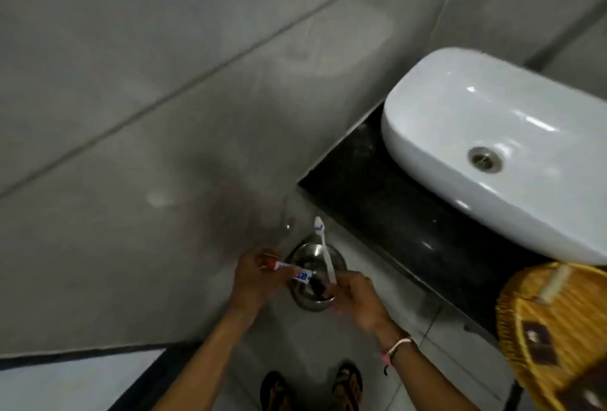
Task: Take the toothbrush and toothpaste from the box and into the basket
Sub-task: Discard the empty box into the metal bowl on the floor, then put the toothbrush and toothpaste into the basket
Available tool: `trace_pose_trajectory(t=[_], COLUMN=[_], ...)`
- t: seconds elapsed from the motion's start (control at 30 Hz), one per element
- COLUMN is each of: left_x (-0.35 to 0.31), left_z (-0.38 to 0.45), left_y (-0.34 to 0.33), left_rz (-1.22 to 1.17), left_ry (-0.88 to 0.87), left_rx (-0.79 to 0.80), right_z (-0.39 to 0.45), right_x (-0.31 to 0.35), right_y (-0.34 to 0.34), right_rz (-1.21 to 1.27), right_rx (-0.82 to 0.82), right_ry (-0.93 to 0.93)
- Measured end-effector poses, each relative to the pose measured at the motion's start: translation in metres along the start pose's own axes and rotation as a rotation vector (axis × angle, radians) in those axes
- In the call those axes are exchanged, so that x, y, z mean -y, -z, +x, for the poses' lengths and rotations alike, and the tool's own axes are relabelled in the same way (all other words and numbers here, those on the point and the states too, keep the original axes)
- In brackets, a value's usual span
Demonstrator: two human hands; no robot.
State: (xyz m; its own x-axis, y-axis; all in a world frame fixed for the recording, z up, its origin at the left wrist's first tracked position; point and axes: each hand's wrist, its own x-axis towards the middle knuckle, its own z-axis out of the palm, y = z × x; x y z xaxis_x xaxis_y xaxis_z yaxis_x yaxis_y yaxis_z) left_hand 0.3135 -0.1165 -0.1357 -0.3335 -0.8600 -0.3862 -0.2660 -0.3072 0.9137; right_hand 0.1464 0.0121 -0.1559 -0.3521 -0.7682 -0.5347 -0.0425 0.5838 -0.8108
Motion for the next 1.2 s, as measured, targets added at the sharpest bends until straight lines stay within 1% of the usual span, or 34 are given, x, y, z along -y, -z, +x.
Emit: trace_pose_trajectory(t=[0.1,0.13,0.2,0.33,0.4,0.5,0.57,0.63,0.8,0.87,0.97,1.03,1.1,1.2], left_x=[-0.061,-0.078,-0.119,-0.178,-0.197,-0.208,-0.206,-0.197,-0.173,-0.168,-0.158,-0.15,-0.139,-0.125], left_z=[-0.017,-0.021,-0.031,-0.04,-0.047,-0.06,-0.072,-0.083,-0.104,-0.111,-0.118,-0.122,-0.125,-0.131], left_y=[-0.01,-0.015,-0.03,-0.072,-0.103,-0.15,-0.183,-0.214,-0.289,-0.317,-0.354,-0.375,-0.39,-0.406], left_rz=[-0.078,-0.115,-0.148,-0.053,-0.007,0.016,0.021,0.049,0.312,0.442,0.592,0.692,0.772,0.865], left_ry=[-0.016,-0.008,-0.043,-0.194,-0.245,-0.276,-0.241,-0.199,-0.267,-0.364,-0.458,-0.494,-0.51,-0.517], left_rx=[0.063,0.091,0.17,0.303,0.373,0.454,0.526,0.607,0.789,0.827,0.8,0.75,0.729,0.709], right_z=[-0.038,-0.05,-0.074,-0.111,-0.124,-0.139,-0.152,-0.166,-0.188,-0.188,-0.182,-0.176,-0.173,-0.167], right_x=[0.053,0.065,0.085,0.097,0.094,0.082,0.064,0.041,-0.011,-0.027,-0.05,-0.064,-0.072,-0.081], right_y=[0.025,0.031,0.051,0.091,0.114,0.146,0.168,0.187,0.234,0.252,0.277,0.291,0.299,0.304], right_rz=[-0.029,-0.007,0.038,0.124,0.186,0.331,0.411,0.424,0.394,0.338,0.22,0.124,0.059,0.027], right_rx=[-0.114,-0.157,-0.253,-0.448,-0.583,-0.756,-0.867,-0.937,-0.982,-0.978,-0.935,-0.859,-0.785,-0.743], right_ry=[0.141,0.175,0.258,0.373,0.36,0.284,0.213,0.126,-0.029,-0.074,-0.165,-0.222,-0.266,-0.309])
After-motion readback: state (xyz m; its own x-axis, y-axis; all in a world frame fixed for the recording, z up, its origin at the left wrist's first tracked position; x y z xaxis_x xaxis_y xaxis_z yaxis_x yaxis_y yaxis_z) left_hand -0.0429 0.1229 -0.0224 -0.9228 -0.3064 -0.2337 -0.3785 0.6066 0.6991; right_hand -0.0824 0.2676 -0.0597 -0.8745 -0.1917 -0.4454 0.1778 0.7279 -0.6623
